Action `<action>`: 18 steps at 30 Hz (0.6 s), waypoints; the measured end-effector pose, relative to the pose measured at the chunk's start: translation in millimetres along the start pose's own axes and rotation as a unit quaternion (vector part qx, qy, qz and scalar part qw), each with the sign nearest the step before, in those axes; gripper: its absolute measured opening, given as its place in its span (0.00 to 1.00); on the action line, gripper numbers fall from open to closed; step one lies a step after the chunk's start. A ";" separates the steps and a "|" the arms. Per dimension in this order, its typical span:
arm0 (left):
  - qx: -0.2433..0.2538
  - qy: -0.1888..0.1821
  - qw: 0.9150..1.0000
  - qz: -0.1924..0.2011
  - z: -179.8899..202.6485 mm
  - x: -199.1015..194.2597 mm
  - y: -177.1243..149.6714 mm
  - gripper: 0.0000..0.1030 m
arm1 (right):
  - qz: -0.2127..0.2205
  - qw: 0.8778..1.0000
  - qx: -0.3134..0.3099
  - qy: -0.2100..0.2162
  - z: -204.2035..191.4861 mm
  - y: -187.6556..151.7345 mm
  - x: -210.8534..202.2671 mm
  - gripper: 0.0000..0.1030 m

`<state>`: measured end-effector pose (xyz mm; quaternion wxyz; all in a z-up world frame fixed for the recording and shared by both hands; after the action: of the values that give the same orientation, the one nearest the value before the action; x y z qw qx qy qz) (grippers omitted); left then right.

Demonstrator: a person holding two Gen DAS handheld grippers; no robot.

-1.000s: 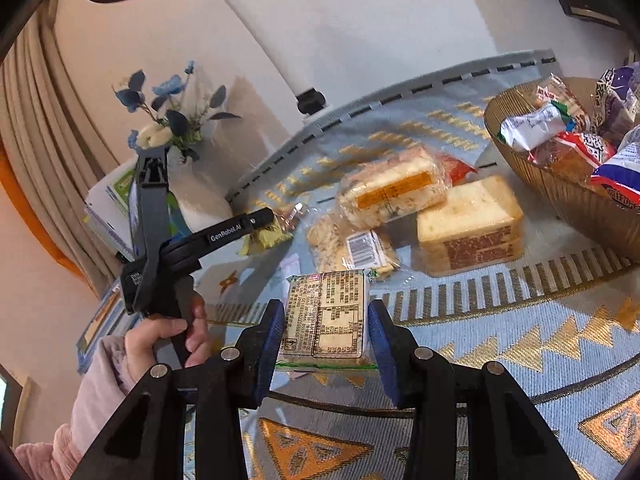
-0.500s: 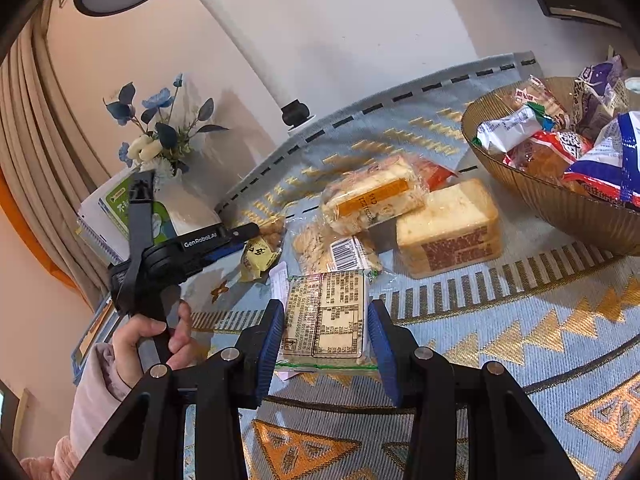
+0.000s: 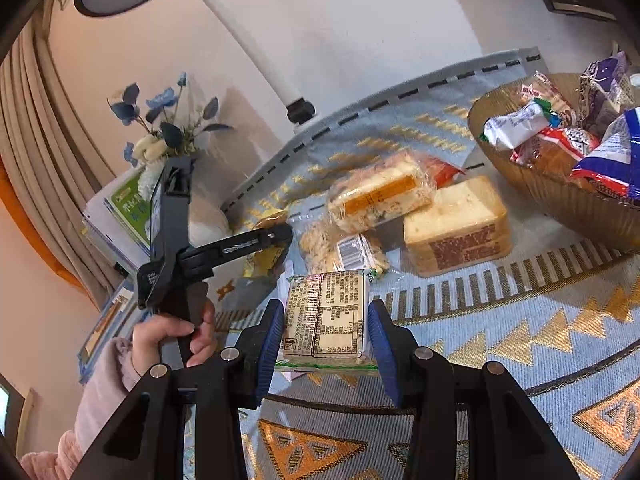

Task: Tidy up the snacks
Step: 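Carry the peanut bag and biscuit pack into the amber bowl and open both grippers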

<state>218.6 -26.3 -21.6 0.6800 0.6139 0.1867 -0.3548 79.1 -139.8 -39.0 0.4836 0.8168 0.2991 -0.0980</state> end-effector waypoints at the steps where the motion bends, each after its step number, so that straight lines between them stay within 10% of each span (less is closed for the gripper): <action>1: -0.019 0.004 1.000 0.006 -7.7 -2.3 0.9 0.43 | 0.001 1.000 -0.001 0.002 -0.7 0.4 -0.4 0.41; 12: -0.068 -0.015 0.997 0.040 -24.7 -18.2 10.1 0.44 | 0.001 0.999 -0.009 0.036 -9.7 0.0 -0.2 0.41; 18: -0.108 -0.019 0.994 -0.006 -23.1 -16.3 -6.4 0.44 | -0.006 0.999 -0.015 0.034 -8.4 -2.5 -8.0 0.41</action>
<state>207.2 0.2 -18.9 0.7437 0.5285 0.2150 -0.3483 70.1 -134.8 -33.0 0.4852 0.8103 0.3215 -0.0687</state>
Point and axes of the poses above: each gripper's, at about its wrist camera, not at the fingertips, and x roughly the way its jaws point, z to its right, y to its top, the point moved 10 cm from there along x, roughly the way its jaws point, and after that the axes turned 2 degrees about -x, right-handed, at the moved point
